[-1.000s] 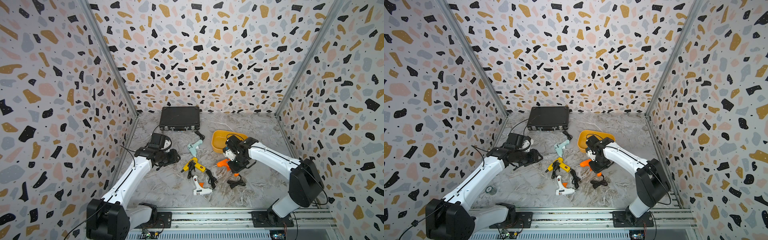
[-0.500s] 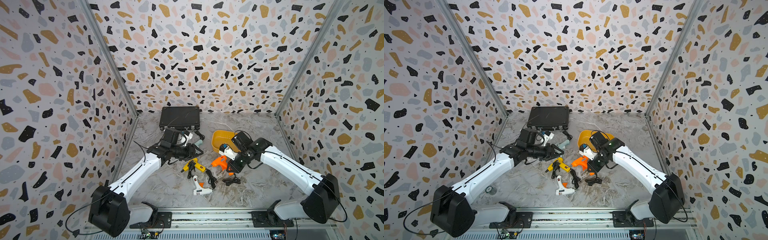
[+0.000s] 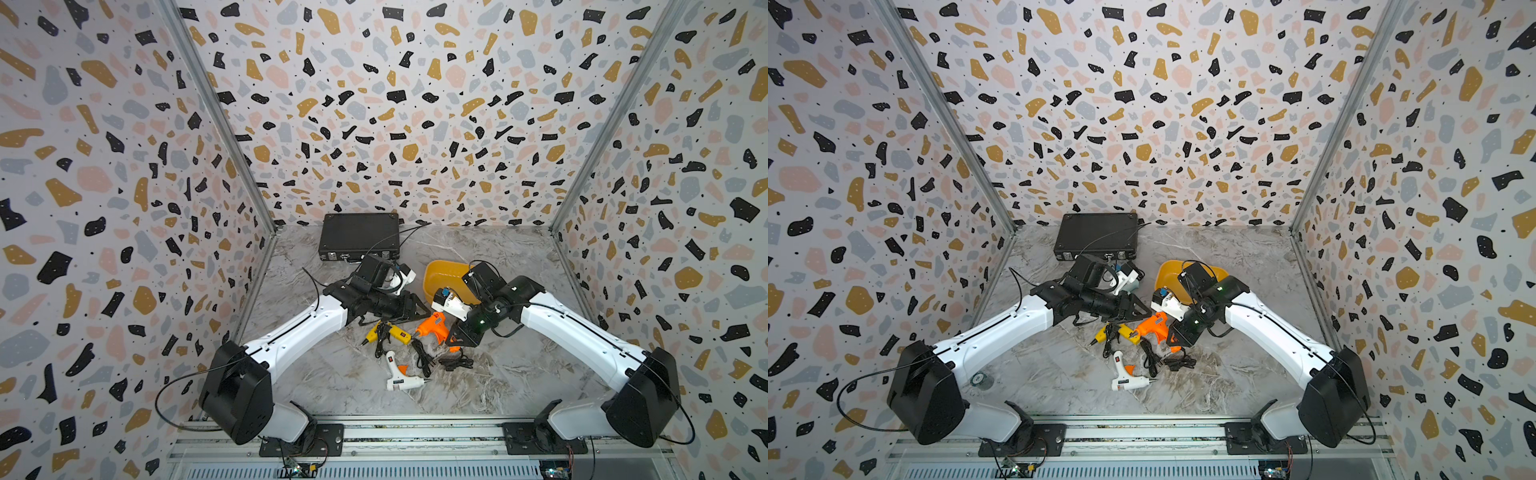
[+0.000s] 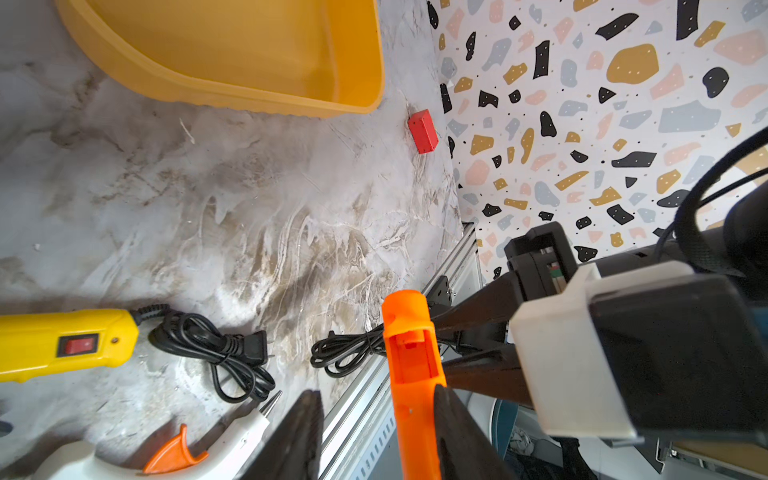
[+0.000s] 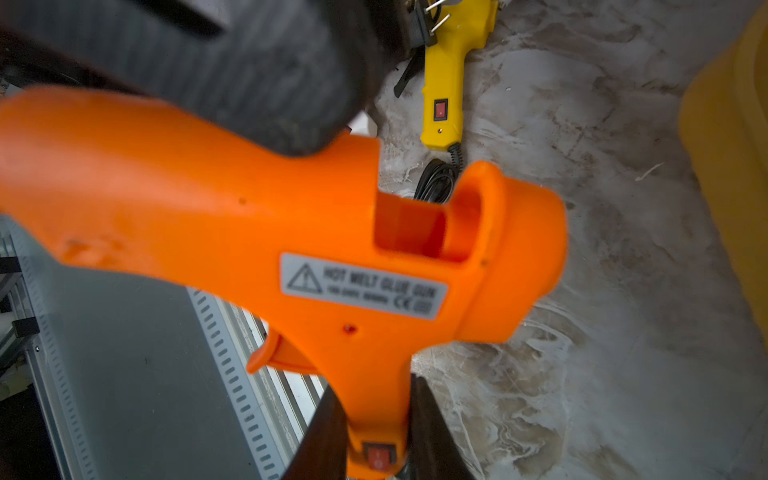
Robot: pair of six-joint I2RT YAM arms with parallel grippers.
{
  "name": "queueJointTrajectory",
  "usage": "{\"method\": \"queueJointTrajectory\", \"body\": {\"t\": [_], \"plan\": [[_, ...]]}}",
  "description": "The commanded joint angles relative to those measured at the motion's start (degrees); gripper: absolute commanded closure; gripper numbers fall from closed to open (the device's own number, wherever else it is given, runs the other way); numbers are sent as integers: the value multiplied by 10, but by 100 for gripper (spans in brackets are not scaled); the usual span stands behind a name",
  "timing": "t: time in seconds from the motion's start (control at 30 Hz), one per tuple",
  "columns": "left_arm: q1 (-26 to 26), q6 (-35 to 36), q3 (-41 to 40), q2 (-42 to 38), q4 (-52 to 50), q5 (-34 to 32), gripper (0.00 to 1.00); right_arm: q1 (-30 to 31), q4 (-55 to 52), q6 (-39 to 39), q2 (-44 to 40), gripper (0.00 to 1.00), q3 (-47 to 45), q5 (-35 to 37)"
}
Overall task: Put the hot melt glue gun into the storage box
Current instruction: Pick up the hot melt adhesive gun from the center of the board.
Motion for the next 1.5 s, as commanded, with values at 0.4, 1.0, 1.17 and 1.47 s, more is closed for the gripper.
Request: {"method": "queueJointTrajectory", "body": {"t": [0.4, 1.0, 1.17, 1.47], "plan": [[-23, 46, 43, 27, -49, 36, 63, 3, 10, -2, 13, 100, 16, -7], [-27, 60, 64, 46, -61, 45, 100, 4, 8, -6, -16, 89, 37, 64], [-23, 64, 85, 52, -64, 28, 100, 3, 8, 12, -50, 58, 40, 117], [41, -23, 119, 35, 49, -22, 100, 2, 10, 65, -146, 40, 72, 258]]}}
